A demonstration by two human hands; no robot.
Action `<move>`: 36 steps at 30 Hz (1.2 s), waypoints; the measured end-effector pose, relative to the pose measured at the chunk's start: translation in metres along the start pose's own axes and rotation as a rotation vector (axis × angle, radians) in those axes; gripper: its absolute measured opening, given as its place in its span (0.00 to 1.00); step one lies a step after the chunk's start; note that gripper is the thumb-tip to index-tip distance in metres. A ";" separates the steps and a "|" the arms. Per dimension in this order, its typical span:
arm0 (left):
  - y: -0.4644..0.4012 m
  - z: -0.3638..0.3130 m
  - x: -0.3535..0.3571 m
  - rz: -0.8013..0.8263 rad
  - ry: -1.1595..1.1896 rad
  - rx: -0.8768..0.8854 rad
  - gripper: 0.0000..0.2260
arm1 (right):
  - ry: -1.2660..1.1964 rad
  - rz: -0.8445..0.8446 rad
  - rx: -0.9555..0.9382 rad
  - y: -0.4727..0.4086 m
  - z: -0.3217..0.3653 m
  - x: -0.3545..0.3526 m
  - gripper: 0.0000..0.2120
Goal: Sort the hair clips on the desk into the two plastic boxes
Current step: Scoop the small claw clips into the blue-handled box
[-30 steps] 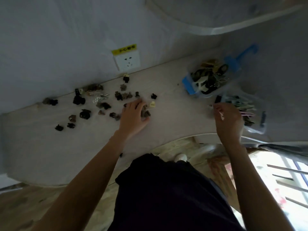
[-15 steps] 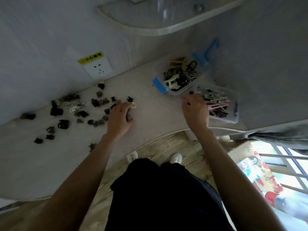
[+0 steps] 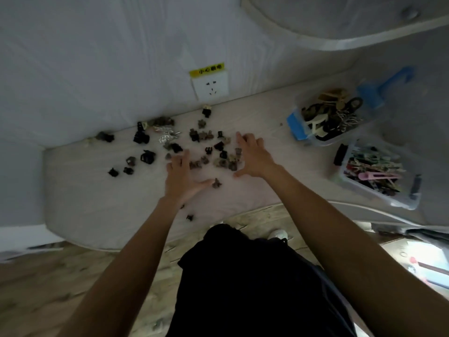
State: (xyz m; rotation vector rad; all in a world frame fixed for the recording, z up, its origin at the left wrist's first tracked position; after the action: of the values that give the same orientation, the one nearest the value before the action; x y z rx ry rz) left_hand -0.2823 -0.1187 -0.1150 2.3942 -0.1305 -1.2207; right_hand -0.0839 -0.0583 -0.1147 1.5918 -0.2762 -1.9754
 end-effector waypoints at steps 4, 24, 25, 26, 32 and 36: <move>-0.003 -0.019 0.011 0.097 0.095 0.101 0.52 | -0.070 -0.046 0.026 0.007 0.013 0.011 0.49; -0.003 -0.033 0.026 0.126 0.493 0.089 0.21 | -0.299 -0.209 0.128 0.027 0.041 0.031 0.34; -0.004 -0.031 0.026 0.151 0.514 0.091 0.24 | -0.340 -0.221 0.133 0.027 0.038 0.031 0.32; -0.003 -0.030 0.025 0.162 0.515 0.097 0.26 | -0.381 -0.234 0.140 0.029 0.036 0.031 0.30; -0.003 -0.038 0.019 0.138 0.610 0.099 0.21 | -0.499 -0.284 0.094 0.035 0.026 0.021 0.21; -0.003 -0.048 0.014 0.119 0.602 0.150 0.12 | -0.539 -0.326 0.037 0.041 0.015 0.010 0.16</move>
State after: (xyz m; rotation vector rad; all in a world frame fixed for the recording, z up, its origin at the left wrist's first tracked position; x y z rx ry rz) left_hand -0.2360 -0.1031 -0.1027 2.7254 -0.1746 -0.4142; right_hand -0.0870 -0.1001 -0.0982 1.1495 -0.2727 -2.6516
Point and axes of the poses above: each hand's wrist, its own y-axis away from the middle knuckle, its own x-axis out of the palm, z = x × y, the point moved 4 cm from there along -y, towards the middle knuckle, and after that the axes turned 9 degrees about y, right-handed, at the moved point
